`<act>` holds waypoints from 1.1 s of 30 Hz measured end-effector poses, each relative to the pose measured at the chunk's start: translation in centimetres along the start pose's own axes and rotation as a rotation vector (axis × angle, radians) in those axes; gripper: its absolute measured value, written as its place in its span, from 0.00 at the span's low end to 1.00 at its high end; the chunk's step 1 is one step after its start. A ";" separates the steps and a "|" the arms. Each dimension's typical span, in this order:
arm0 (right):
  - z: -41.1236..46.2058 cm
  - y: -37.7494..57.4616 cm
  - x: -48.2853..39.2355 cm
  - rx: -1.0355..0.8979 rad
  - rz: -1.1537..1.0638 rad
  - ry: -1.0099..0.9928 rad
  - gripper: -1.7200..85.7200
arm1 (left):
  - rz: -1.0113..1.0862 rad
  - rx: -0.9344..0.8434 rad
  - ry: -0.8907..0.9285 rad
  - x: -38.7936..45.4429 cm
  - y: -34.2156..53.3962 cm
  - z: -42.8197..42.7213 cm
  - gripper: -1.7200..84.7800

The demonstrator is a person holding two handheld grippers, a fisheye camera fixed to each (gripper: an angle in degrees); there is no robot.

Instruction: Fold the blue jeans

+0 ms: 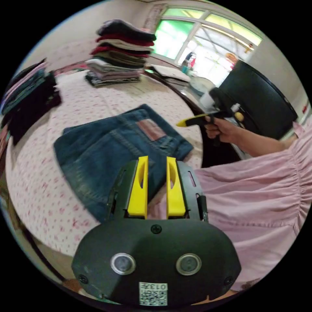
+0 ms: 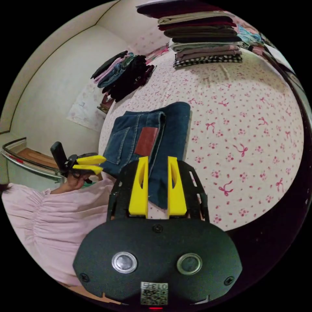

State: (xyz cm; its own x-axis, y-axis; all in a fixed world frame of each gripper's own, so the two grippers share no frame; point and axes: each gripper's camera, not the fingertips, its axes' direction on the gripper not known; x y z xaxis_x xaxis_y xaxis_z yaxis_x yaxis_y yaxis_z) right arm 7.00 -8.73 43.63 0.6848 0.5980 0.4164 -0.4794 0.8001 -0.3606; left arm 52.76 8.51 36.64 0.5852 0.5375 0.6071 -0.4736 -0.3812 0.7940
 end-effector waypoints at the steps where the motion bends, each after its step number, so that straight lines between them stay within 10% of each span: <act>1: 0.5 -0.5 -0.6 -0.013 -0.007 -0.022 0.13 | -0.069 0.012 -0.083 -1.2 0.6 -0.3 0.12; 19: 5.5 -5.7 -6.8 -0.151 0.039 -0.135 0.10 | -0.242 -0.126 -0.194 -4.3 0.4 7.5 0.13; 28: -3.0 -4.9 -15.7 0.066 -0.240 0.204 0.09 | -0.187 -0.039 -0.161 -4.2 -2.8 6.4 0.12; 33: 1.8 -4.8 -9.5 -0.177 -0.055 0.195 0.10 | -0.201 -0.162 -0.117 -6.0 -3.6 9.6 0.12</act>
State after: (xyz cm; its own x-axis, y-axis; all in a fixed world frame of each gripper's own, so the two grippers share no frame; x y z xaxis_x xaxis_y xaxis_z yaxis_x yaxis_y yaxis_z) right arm 1.78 -18.12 42.91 0.8083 0.5195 0.2771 -0.3468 0.8004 -0.4890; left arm 57.25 -0.59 30.42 0.7455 0.4959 0.4454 -0.4343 -0.1455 0.8889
